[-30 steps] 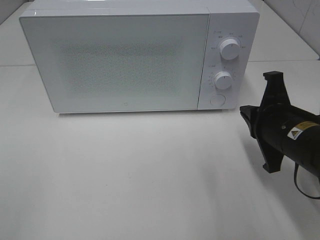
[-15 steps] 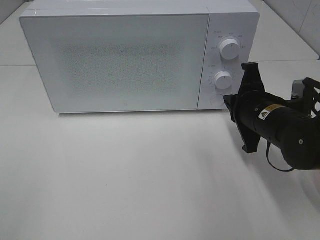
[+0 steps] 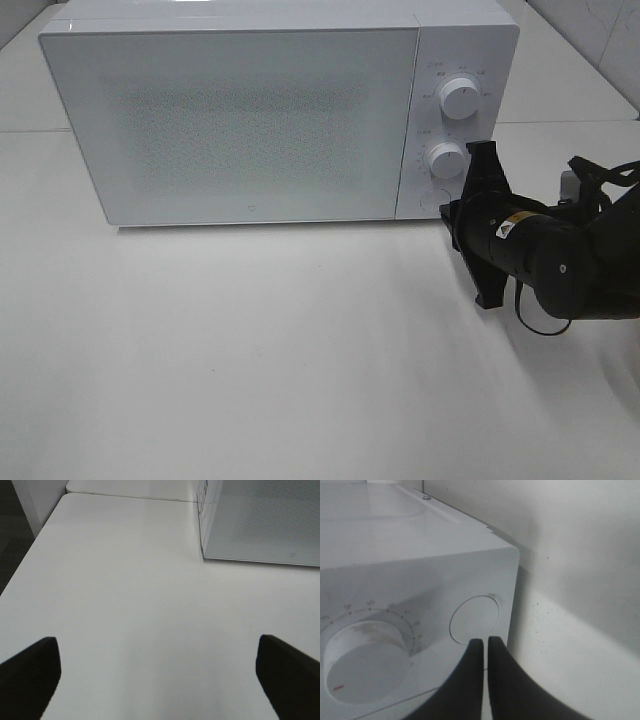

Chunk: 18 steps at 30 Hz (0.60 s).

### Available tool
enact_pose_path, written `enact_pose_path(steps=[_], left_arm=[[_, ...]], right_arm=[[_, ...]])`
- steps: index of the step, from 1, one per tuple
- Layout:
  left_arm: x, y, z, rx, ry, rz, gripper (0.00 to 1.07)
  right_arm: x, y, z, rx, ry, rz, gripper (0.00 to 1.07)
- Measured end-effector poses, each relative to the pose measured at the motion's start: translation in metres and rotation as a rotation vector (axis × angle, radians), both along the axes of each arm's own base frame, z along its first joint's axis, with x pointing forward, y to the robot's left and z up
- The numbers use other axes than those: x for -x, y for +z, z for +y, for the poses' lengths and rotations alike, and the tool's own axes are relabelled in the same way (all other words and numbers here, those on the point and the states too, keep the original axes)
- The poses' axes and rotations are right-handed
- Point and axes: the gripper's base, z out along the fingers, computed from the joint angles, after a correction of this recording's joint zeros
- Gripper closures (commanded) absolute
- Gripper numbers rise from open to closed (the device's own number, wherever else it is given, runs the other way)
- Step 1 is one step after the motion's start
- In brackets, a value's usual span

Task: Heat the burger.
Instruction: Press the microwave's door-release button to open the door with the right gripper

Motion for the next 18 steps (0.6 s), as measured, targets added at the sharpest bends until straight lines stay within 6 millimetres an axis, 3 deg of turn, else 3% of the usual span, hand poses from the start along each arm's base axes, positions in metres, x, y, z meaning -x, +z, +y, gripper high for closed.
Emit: enact_pose_path(steps=[12, 18], left_arm=[[0.0, 0.0, 0.0, 0.0, 0.0, 0.0, 0.09], [0.0, 0.0, 0.0, 0.0, 0.0, 0.0, 0.09]], right_arm=[[-0.02, 0.003, -0.01, 0.004, -0.004, -0.019, 1.07], [-0.026, -0.012, -0.005, -0.017, 0.01, 0.01, 1.07]])
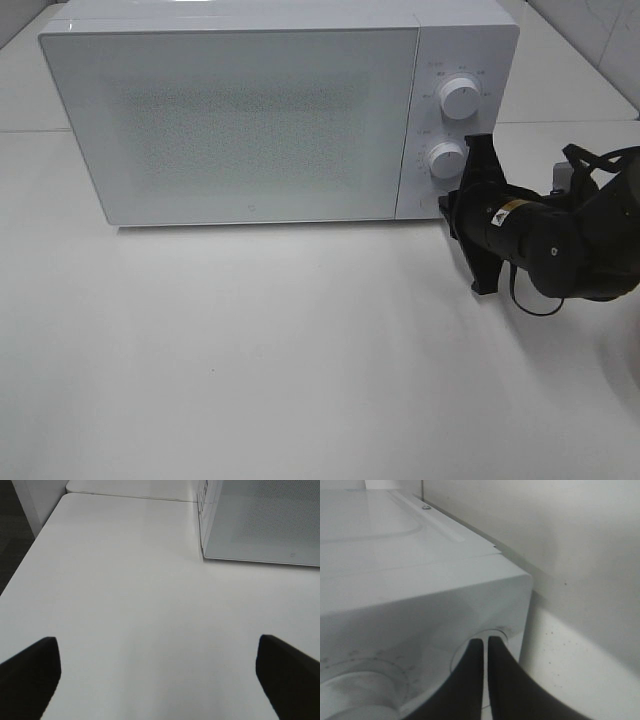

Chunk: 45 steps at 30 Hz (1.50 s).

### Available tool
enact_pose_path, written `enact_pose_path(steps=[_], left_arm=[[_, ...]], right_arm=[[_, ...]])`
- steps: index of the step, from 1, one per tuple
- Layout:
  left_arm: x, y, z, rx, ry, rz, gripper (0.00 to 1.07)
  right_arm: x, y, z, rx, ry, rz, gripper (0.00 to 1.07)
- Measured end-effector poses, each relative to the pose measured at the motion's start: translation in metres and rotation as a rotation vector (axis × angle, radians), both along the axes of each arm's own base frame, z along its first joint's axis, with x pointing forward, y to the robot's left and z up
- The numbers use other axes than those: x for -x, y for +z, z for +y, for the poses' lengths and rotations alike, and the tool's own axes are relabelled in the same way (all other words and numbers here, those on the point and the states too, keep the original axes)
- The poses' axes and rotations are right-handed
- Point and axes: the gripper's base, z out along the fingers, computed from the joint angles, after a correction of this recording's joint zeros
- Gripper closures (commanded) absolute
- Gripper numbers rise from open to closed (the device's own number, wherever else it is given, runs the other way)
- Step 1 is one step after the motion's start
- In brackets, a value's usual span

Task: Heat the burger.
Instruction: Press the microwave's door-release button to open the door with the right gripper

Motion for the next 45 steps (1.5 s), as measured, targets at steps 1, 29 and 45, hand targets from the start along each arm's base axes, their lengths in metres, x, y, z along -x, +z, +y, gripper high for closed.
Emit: enact_pose_path(steps=[1, 29, 45], left_arm=[[0.0, 0.0, 0.0, 0.0, 0.0, 0.0, 0.09], [0.0, 0.0, 0.0, 0.0, 0.0, 0.0, 0.09], [0.0, 0.0, 0.0, 0.0, 0.0, 0.0, 0.09]], right_arm=[[0.0, -0.002, 0.0, -0.006, -0.003, 0.005, 1.07], [-0.013, -0.013, 0.006, 0.003, 0.008, -0.043, 1.07], [-0.014, -0.01, 0.008, 0.05, -0.007, -0.13, 1.07]])
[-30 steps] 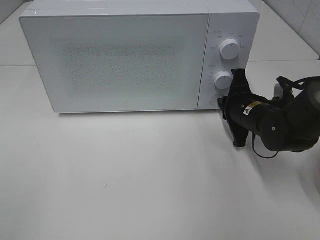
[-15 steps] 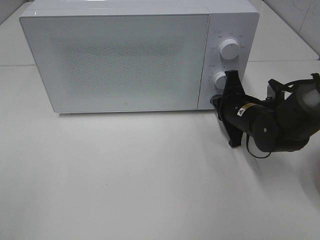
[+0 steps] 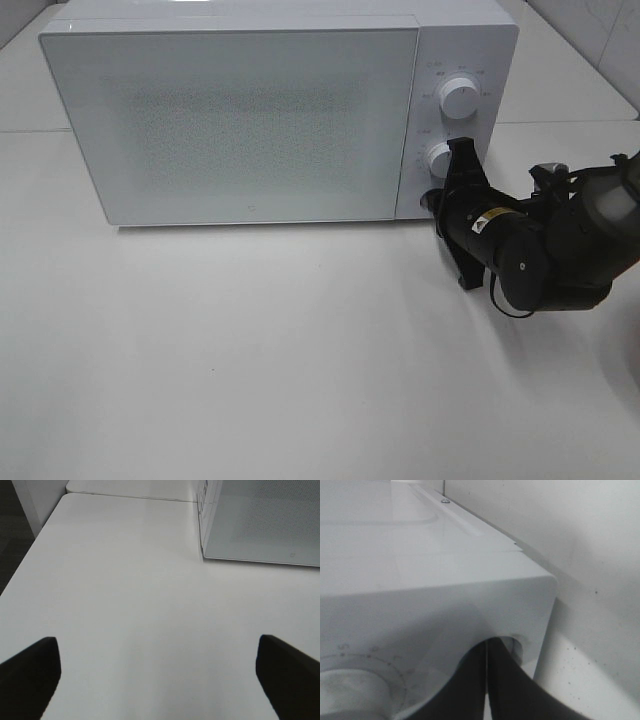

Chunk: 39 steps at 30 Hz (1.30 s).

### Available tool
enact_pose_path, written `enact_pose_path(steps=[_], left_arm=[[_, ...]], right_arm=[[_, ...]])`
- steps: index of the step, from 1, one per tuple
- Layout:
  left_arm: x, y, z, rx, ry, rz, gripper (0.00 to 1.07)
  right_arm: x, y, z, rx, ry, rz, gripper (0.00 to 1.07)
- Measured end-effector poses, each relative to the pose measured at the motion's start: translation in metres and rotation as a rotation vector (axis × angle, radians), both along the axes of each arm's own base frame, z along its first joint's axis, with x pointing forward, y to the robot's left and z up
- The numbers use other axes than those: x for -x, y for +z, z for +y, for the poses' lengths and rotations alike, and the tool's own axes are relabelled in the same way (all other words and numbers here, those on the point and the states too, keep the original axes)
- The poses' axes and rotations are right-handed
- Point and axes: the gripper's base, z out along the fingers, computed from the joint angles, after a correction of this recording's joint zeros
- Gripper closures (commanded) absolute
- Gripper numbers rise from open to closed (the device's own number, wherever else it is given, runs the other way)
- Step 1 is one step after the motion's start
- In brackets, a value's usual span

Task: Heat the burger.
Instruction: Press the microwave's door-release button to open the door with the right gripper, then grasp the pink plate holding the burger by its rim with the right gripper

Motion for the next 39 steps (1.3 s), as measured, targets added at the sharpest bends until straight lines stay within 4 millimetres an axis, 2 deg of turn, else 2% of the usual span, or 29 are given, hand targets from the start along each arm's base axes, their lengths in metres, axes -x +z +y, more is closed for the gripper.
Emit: enact_pose_path(steps=[11, 23, 31, 39], left_arm=[[0.0, 0.0, 0.0, 0.0, 0.0, 0.0, 0.09], [0.0, 0.0, 0.0, 0.0, 0.0, 0.0, 0.09], [0.0, 0.0, 0.0, 0.0, 0.0, 0.0, 0.09], [0.0, 0.0, 0.0, 0.0, 0.0, 0.0, 0.09]], right_arm=[[-0.008, 0.0, 0.003, 0.012, -0.043, 0.043, 1.07], [-0.007, 0.003, 0.004, 0.008, -0.045, 0.057, 1.07], [0.002, 0.012, 0.001, 0.027, 0.007, 0.075, 1.07], [0.017, 0.04, -0.008, 0.045, 0.052, 0.088, 1.06]])
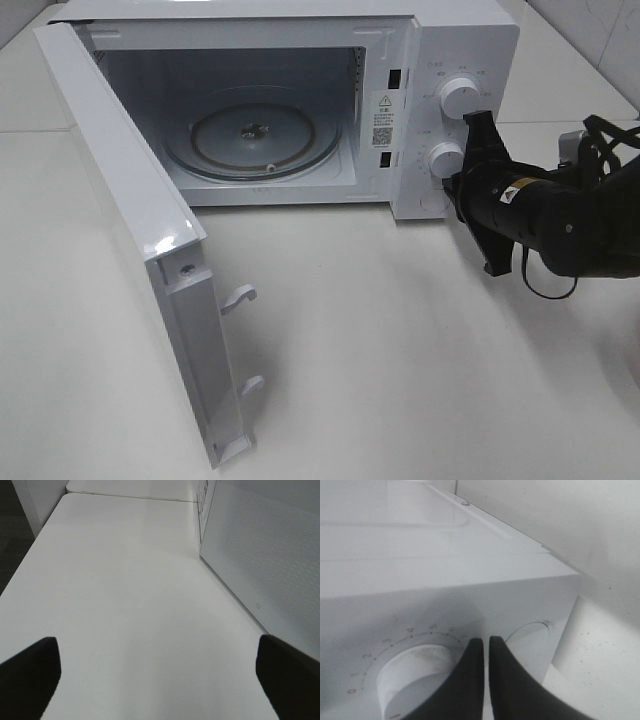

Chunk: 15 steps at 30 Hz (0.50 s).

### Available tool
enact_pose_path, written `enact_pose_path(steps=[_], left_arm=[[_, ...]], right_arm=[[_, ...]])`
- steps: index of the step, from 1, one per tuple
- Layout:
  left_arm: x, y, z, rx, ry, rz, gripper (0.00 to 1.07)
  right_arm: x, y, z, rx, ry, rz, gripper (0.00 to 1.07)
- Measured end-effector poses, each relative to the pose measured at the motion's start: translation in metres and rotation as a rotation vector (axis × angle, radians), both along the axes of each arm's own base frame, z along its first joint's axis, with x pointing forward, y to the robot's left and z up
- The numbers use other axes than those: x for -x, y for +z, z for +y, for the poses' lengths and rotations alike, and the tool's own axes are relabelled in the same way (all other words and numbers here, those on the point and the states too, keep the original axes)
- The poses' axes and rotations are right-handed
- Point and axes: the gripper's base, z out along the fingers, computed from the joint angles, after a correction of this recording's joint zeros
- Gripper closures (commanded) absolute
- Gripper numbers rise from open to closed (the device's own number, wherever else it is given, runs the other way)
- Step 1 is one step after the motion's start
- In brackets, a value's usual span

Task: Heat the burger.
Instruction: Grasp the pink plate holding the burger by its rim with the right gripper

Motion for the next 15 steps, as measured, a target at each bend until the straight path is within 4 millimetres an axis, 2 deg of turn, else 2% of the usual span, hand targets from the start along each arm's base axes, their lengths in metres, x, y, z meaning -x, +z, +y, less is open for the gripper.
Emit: enact_pose_path(steps=[9, 11, 15], left_arm=[[0.0, 0.0, 0.0, 0.0, 0.0, 0.0, 0.09], [0.0, 0.0, 0.0, 0.0, 0.0, 0.0, 0.09], [0.0, 0.0, 0.0, 0.0, 0.0, 0.0, 0.09]], right_arm=[[0.016, 0.014, 0.001, 0.131, 0.142, 0.11, 1.05], [0.023, 0.028, 0.0, 0.244, 0.242, 0.12, 1.05], [0.027, 0.038, 0.0, 0.338, 0.318, 0.11, 1.05]])
